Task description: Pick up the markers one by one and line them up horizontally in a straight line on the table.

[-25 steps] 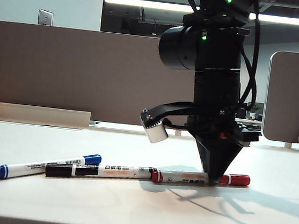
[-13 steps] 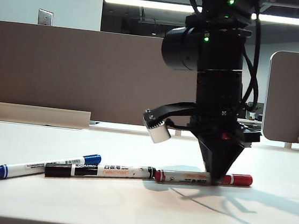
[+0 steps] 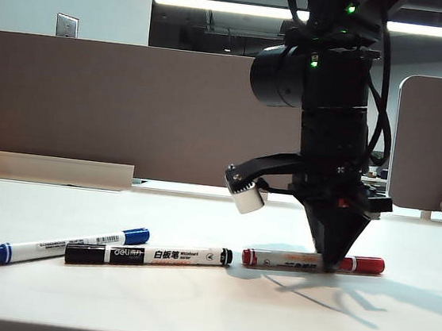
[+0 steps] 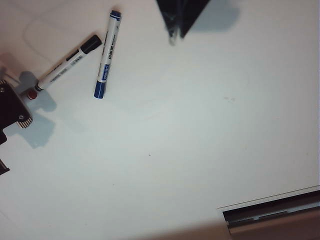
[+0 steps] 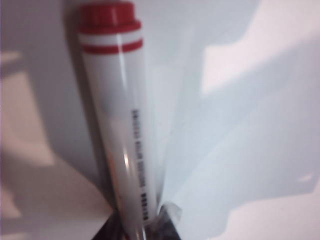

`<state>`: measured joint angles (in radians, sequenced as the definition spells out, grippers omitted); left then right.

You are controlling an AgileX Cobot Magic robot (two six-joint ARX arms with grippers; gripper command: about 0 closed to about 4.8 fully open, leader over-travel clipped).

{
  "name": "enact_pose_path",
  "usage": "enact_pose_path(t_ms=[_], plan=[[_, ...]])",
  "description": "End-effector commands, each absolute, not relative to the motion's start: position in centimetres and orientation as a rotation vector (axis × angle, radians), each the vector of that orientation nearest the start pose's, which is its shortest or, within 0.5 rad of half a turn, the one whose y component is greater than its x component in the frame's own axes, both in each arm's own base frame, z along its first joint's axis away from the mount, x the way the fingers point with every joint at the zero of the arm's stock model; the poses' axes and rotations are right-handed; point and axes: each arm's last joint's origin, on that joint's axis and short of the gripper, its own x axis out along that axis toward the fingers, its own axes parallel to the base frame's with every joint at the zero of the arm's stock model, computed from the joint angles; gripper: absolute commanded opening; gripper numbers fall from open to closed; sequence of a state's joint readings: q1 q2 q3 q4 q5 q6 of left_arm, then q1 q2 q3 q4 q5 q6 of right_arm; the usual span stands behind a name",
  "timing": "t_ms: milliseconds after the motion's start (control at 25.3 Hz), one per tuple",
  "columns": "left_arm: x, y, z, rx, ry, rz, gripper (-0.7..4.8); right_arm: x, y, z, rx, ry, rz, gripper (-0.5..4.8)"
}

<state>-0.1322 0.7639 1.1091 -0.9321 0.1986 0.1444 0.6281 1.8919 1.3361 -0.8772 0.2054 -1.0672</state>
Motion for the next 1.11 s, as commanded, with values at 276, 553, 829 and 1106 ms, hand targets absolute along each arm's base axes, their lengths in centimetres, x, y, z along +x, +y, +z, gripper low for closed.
enact_pose_path(t_ms=[276,553,829,1106], plan=[[11.74,-2.13,37.44,0.125,0.549,-0.363,-0.06,28.96,20.9,18.06,-1.445,1.031,1.095,0.94],[11.75,-2.13,37.44,0.125,0.549,-0.363,-0.06,28.92,20.89,18.05,-1.444,1.035,1.097,1.24],[11.75,-2.13,37.44,0.125,0.549,-0.363,-0.06,28.81,20.86,18.04,-1.447,1.045,1.103,1.8],[11.75,-2.13,37.44,0.125,0.549,-0.363,-0.06,28.63,20.91,18.04,-1.451,1.053,1.11,1.81]])
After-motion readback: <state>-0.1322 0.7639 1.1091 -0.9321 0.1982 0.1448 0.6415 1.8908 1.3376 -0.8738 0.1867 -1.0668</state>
